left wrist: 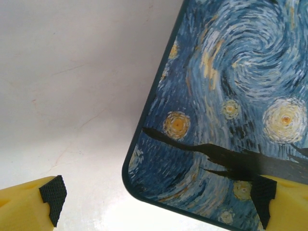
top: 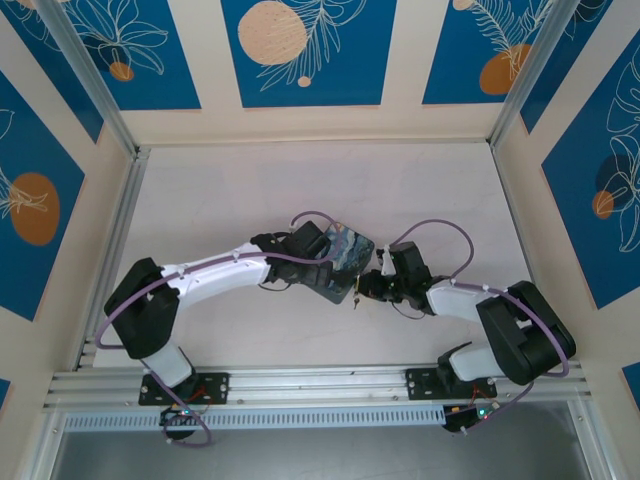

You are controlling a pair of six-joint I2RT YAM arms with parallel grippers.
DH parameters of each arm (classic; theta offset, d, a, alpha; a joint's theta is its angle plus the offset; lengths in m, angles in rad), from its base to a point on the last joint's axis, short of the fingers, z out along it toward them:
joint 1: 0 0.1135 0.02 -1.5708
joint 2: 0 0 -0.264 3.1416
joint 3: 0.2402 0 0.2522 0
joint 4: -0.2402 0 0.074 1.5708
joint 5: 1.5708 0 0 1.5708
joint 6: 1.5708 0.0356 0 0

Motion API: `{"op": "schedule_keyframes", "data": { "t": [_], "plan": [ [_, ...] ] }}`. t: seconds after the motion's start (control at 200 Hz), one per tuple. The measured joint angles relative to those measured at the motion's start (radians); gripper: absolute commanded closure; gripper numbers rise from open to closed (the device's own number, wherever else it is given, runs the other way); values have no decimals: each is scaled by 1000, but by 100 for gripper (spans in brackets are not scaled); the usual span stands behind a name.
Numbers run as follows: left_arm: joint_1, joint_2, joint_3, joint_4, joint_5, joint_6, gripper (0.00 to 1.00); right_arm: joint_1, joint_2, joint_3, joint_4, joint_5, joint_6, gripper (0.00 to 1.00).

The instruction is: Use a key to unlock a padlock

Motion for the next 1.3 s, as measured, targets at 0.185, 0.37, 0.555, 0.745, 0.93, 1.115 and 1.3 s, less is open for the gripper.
{"op": "schedule_keyframes", "data": {
  "t": [0.185,0.37,0.555,0.745,0.93,1.115,1.3],
  "plan": [
    [0,6,4,0,0,-2,1,0,-40,-18,-9,11,19,100],
    [0,13,8,0,4,-3,1,0,-91,-34,-19,24,58,100],
    [0,14,9,0,8,-4,2,-1,-104,-34,-17,33,110,100],
    [0,19,9,11,19,-12,2,-9,-112,-34,-13,58,175,100],
    [0,22,9,18,26,-19,2,-41,-114,-34,6,85,225,100],
    [0,28,14,16,30,-22,2,-73,-114,-27,12,86,244,100],
    [0,29,20,10,30,-22,1,-76,-171,-29,-26,81,262,100]
  ]
}}
